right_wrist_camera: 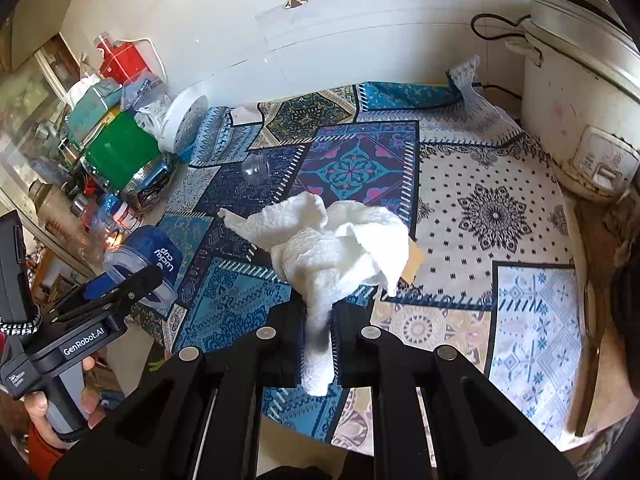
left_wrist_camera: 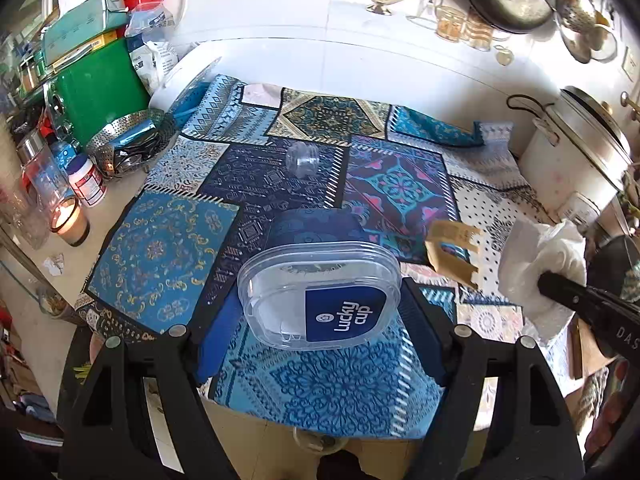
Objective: Collect trash
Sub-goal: 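Carry the Lucky Cup container and tissue down over the floor bin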
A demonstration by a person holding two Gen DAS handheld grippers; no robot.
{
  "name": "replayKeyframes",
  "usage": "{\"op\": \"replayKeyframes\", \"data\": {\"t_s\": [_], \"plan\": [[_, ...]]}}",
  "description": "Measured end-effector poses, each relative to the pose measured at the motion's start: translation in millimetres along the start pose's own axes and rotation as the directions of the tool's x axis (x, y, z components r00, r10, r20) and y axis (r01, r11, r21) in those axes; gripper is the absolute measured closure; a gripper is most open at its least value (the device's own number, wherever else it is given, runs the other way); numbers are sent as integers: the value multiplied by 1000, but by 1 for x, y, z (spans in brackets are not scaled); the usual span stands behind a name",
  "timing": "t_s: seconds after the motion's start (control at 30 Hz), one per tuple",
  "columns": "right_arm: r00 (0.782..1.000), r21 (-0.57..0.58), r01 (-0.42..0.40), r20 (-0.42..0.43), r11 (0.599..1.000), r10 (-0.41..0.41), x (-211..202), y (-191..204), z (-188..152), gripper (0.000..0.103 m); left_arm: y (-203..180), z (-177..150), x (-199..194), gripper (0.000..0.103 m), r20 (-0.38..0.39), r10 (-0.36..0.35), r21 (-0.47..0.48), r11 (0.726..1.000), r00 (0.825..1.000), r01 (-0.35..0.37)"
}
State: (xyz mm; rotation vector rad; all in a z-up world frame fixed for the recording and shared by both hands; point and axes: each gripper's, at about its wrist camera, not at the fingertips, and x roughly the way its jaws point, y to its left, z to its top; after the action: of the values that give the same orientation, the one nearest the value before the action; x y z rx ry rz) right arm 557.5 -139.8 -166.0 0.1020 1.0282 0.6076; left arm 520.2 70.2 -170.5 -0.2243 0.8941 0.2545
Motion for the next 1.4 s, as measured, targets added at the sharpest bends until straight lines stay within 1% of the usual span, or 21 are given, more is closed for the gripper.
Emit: {"op": "replayKeyframes", "data": {"t_s": [0.13, 0.23, 0.37, 0.5, 0.63, 0.83, 0.97, 1.1, 1.23, 1.4], "plan": [[1000, 26, 20, -3, 999, -20, -8, 10, -25, 93, -1, -17, -14, 26, 6, -38, 31, 999, 999, 38], [999, 38, 43, 0, 998, -43, -16, 20, -50, 93, 1, -36, -26, 26, 6, -63, 67, 996, 998, 62], [998, 65, 64, -9, 996, -64, -21, 37, -90, 93, 11, -72, -44, 26, -11, -87, 114, 990, 996, 88], [996, 91, 81, -32, 993, -78, -20, 53, -134, 93, 27, -117, -58, 26, -49, -108, 155, 981, 993, 115], [994, 126, 96, -67, 987, -88, -16, 66, -175, 93, 39, -155, -63, 26, -100, -108, 196, 972, 989, 126], [981, 163, 124, -166, 979, -97, -1, 67, -225, 93, 46, -203, -49, 26, -206, -112, 196, 969, 972, 153], [967, 171, 152, -230, 973, -110, 18, 51, -251, 93, 46, -235, -22, 26, -277, -100, 189, 970, 956, 156], [948, 179, 173, -296, 968, -114, 48, 25, -279, 93, 44, -269, 20, 26, -343, -86, 164, 975, 935, 150], [929, 198, 187, -355, 962, -108, 93, -11, -308, 93, 45, -303, 73, 26, -397, -74, 123, 983, 915, 133], [907, 206, 192, -411, 959, -93, 164, -57, -349, 93, 50, -354, 153, 26, -439, -77, 61, 991, 895, 116]]}}
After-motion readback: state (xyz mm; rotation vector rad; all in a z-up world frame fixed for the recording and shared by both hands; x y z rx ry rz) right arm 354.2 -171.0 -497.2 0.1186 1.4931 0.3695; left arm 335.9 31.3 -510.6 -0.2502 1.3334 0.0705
